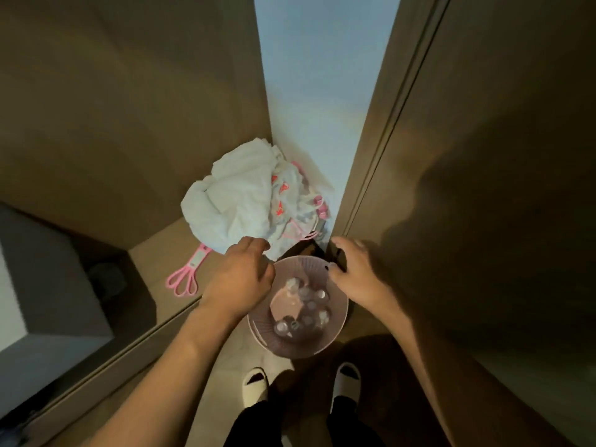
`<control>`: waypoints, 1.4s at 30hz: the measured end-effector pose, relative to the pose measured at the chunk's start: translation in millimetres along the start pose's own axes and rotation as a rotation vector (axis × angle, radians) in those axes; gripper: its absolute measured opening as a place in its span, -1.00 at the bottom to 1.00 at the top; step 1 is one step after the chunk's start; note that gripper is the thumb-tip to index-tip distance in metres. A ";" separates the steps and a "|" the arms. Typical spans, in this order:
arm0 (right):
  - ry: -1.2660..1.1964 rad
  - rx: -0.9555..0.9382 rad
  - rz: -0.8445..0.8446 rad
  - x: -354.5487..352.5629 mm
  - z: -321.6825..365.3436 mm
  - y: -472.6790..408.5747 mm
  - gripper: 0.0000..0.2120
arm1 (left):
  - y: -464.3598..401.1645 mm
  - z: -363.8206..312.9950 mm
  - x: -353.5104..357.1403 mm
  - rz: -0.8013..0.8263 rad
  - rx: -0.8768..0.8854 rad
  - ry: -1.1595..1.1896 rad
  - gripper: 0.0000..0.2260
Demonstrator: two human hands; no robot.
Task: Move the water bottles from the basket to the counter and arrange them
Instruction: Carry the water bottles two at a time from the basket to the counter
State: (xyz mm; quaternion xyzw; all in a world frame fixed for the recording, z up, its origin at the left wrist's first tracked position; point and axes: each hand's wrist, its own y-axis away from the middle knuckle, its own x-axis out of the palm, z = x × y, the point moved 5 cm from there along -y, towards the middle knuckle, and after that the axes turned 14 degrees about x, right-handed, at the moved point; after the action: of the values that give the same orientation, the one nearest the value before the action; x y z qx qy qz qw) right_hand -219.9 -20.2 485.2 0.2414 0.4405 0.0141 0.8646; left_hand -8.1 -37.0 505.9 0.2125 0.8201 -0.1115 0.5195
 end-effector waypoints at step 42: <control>1.029 -0.382 0.319 584.3 -242.6 -250.6 -0.65 | -4.1 286.5 534.7 0.605 -0.191 -0.166 -0.56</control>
State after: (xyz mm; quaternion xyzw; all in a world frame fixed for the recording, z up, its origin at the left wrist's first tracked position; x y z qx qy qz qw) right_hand -96.2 -4.7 -183.8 0.1063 0.7527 0.3395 0.5540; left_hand 22.7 -31.9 -100.0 0.3872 0.6814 0.1084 0.6116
